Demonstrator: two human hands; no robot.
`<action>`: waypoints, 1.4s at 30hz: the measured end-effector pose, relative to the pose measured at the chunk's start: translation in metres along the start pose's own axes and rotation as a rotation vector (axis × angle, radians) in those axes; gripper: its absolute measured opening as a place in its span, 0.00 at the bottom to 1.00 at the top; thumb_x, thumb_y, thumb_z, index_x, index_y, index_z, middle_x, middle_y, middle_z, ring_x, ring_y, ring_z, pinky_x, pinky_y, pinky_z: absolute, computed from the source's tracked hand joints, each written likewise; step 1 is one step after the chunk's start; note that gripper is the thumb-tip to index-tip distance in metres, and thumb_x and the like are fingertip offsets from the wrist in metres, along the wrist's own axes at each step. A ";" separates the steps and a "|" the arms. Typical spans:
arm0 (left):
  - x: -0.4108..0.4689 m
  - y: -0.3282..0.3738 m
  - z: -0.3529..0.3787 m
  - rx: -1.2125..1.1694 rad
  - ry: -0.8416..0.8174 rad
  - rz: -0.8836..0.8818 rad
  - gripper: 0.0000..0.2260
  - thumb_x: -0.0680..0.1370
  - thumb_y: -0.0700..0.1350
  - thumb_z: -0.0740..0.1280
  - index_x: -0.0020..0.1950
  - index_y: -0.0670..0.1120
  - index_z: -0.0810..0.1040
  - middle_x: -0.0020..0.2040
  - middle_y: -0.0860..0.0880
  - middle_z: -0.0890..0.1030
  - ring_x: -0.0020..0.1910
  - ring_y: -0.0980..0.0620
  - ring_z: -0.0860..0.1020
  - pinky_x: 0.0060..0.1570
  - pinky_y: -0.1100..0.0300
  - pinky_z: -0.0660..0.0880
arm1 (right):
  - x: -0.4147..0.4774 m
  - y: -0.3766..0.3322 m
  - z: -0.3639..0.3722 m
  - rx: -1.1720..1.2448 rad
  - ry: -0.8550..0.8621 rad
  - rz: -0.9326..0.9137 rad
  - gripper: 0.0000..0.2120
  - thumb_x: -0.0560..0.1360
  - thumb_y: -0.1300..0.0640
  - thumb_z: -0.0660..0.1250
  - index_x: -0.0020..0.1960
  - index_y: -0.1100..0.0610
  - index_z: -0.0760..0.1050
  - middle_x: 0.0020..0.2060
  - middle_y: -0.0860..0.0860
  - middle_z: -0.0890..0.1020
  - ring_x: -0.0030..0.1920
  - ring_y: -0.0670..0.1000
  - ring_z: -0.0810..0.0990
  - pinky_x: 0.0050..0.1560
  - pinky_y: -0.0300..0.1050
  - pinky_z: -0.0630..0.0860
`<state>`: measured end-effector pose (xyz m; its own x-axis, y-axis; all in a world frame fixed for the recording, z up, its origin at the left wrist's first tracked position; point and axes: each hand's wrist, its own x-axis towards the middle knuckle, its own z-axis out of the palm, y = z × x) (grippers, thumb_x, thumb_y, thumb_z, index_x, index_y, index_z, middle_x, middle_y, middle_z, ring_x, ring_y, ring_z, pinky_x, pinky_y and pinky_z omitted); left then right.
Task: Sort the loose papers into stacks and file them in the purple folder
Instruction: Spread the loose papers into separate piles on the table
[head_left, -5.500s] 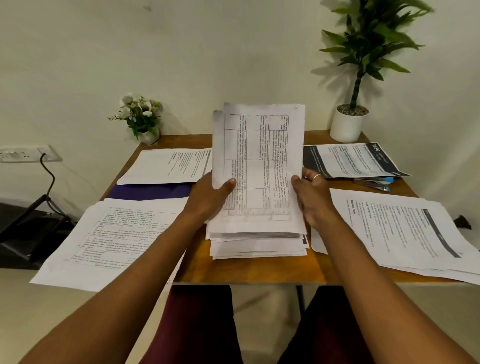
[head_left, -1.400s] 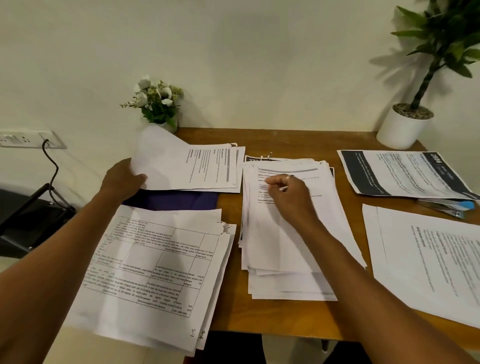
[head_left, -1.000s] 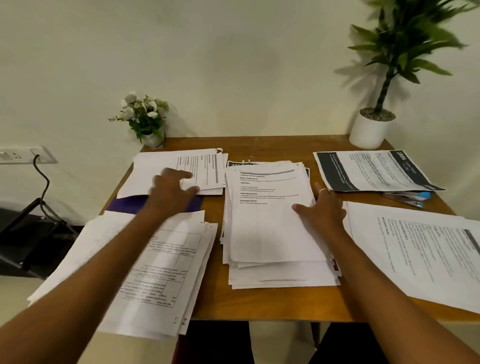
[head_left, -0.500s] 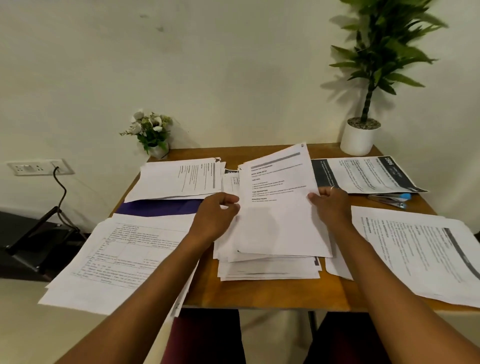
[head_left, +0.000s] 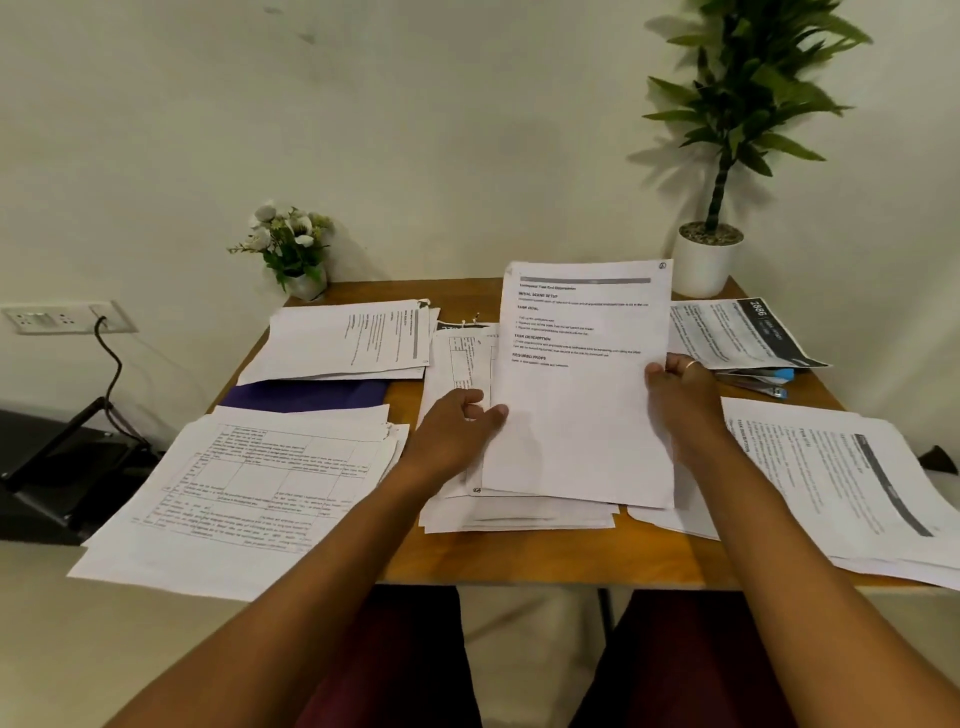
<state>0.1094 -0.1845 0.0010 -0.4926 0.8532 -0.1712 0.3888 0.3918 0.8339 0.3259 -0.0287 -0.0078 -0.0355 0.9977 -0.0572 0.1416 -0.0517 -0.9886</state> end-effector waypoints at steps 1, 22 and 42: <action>-0.001 0.002 0.000 -0.043 -0.029 -0.023 0.25 0.79 0.61 0.68 0.71 0.50 0.72 0.64 0.51 0.78 0.58 0.50 0.79 0.57 0.54 0.77 | -0.002 0.001 0.000 0.024 -0.026 0.035 0.07 0.82 0.56 0.64 0.56 0.49 0.79 0.53 0.42 0.81 0.56 0.49 0.80 0.57 0.44 0.74; -0.006 -0.005 -0.027 -0.218 -0.044 -0.090 0.17 0.82 0.48 0.67 0.72 0.49 0.75 0.63 0.51 0.80 0.50 0.51 0.80 0.54 0.52 0.76 | -0.018 -0.013 0.006 0.398 -0.301 0.159 0.12 0.80 0.58 0.67 0.63 0.51 0.79 0.51 0.51 0.87 0.47 0.52 0.83 0.40 0.44 0.80; -0.008 -0.026 -0.063 -0.933 -0.136 -0.174 0.16 0.83 0.42 0.64 0.71 0.44 0.71 0.59 0.41 0.84 0.56 0.35 0.83 0.57 0.38 0.79 | -0.039 -0.008 0.093 0.585 -0.202 0.334 0.23 0.74 0.76 0.65 0.64 0.56 0.74 0.54 0.54 0.84 0.44 0.53 0.87 0.41 0.47 0.81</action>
<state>0.0546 -0.2227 0.0138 -0.3671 0.8647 -0.3429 -0.4873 0.1352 0.8627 0.2344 -0.0713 -0.0109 -0.2738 0.8999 -0.3394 -0.3769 -0.4251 -0.8229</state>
